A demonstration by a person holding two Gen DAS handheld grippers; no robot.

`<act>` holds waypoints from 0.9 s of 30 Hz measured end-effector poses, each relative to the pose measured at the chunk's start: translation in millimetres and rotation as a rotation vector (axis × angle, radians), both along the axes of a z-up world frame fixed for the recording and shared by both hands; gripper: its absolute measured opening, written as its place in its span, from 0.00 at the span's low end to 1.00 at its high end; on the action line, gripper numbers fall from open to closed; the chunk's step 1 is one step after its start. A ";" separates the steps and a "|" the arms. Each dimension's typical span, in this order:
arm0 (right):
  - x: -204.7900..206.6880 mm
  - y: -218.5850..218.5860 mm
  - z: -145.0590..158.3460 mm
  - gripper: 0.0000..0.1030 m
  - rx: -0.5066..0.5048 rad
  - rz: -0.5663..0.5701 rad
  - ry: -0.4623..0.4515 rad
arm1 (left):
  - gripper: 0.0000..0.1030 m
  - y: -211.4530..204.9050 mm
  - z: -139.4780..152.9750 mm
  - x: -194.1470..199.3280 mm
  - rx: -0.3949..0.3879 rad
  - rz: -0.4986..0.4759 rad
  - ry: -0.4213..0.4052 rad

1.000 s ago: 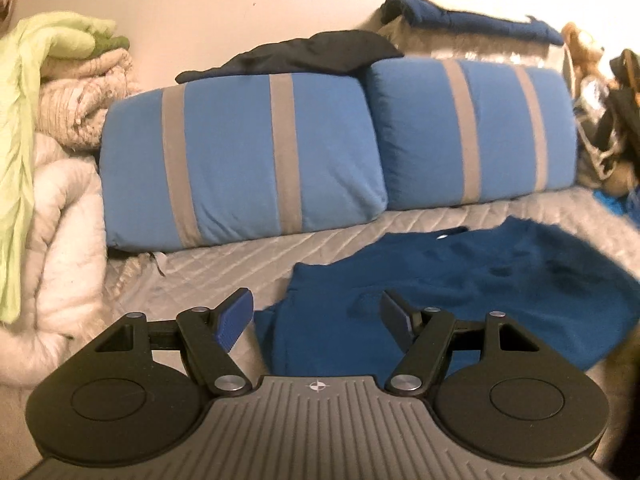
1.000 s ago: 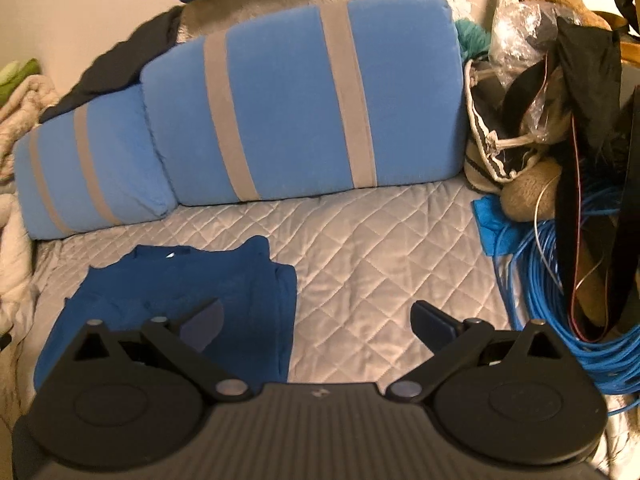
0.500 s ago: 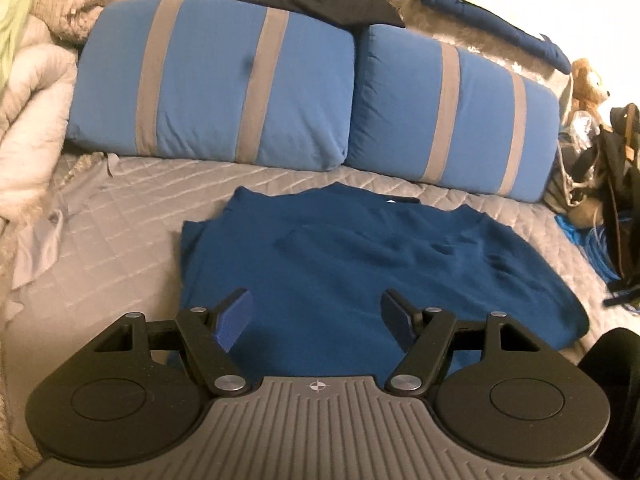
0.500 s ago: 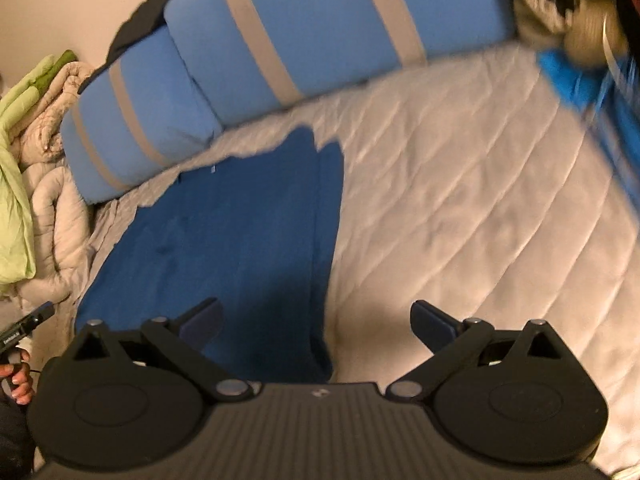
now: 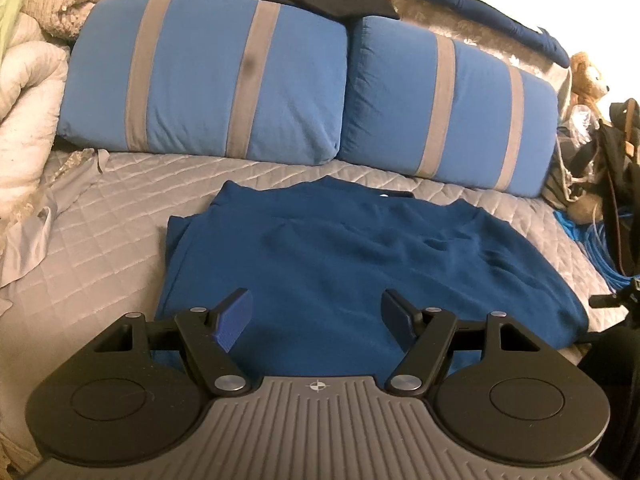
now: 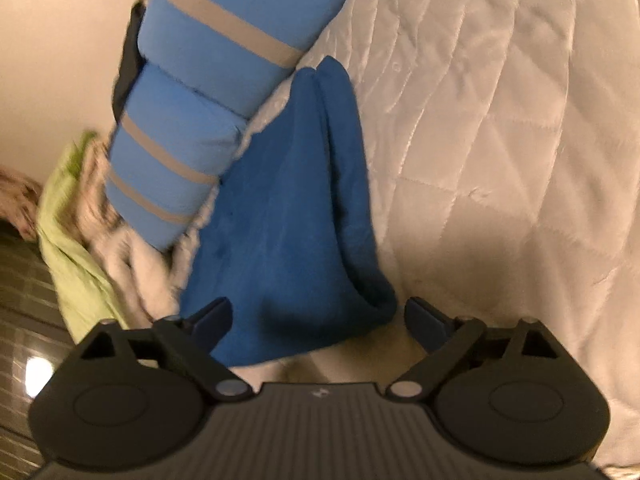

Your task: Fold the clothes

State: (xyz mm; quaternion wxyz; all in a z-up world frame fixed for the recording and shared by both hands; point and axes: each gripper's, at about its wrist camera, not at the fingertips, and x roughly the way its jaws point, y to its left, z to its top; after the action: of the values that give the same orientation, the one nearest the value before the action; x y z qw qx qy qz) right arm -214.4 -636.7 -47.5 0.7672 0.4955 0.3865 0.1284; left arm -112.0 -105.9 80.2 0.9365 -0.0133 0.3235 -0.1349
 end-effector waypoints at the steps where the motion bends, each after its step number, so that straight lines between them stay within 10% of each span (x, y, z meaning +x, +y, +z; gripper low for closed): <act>1: 1.2 1.0 -1.4 0.87 0.014 -0.008 -0.009 | 0.68 -0.3 0.1 -0.3 0.003 0.003 -0.001; 7: 10.6 10.2 -4.9 0.76 0.012 -0.031 -0.025 | 0.68 -0.6 0.7 -1.4 0.004 0.016 -0.007; 11: 17.0 13.7 -8.5 0.26 0.016 -0.046 0.008 | 0.68 1.5 0.9 -1.5 -0.006 0.027 -0.007; 27: 59.9 78.6 120.7 0.14 -0.437 0.095 -0.269 | 0.69 11.0 4.6 -5.8 -0.052 0.088 -0.029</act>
State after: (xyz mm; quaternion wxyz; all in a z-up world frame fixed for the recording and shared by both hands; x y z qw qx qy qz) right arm -154.4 -558.2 73.2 0.8936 0.2780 0.3225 0.1423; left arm -117.7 -94.9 84.8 0.9454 -0.0499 0.3054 -0.1023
